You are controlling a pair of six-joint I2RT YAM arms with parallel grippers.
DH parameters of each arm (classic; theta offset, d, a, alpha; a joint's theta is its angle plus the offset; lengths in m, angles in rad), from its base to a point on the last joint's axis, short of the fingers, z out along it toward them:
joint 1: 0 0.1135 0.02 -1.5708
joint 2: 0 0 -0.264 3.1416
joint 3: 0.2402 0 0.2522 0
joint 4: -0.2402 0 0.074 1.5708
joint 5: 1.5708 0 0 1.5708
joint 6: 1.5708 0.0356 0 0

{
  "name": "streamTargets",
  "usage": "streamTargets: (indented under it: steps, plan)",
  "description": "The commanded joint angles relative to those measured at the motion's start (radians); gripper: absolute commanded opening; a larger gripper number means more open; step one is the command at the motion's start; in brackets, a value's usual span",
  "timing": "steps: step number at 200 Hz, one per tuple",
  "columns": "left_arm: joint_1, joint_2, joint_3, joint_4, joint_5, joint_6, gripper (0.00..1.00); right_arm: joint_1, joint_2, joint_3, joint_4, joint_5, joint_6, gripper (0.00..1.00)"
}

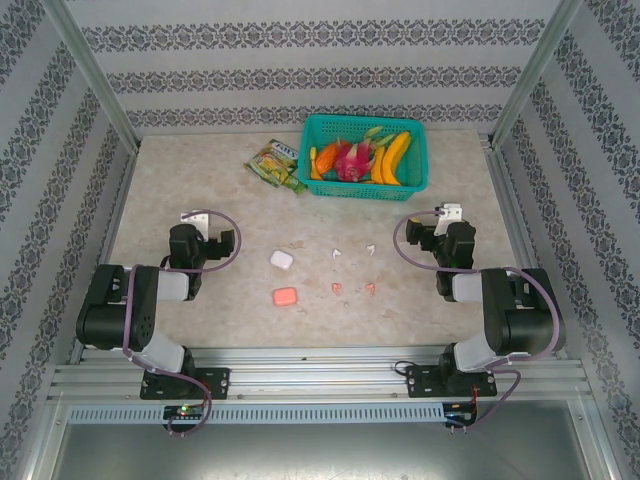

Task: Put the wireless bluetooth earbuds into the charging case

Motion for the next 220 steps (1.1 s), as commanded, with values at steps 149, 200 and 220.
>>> streamTargets:
  steps: [149,200,220]
  plan:
    - [0.0,-0.247,0.341,-0.665,-0.138,-0.287,1.0,-0.005,-0.454,0.277,-0.845,0.326,0.452,0.98]
    - [-0.014,-0.315,0.453,-1.004,-0.034,-0.546,1.0,-0.012,-0.544,0.383,-1.079,-0.059,0.509,0.98]
    - [-0.015,-0.346,0.448,-1.091,0.01,-0.611,1.0,0.103,-0.496,0.469,-1.261,-0.115,0.509,0.93]
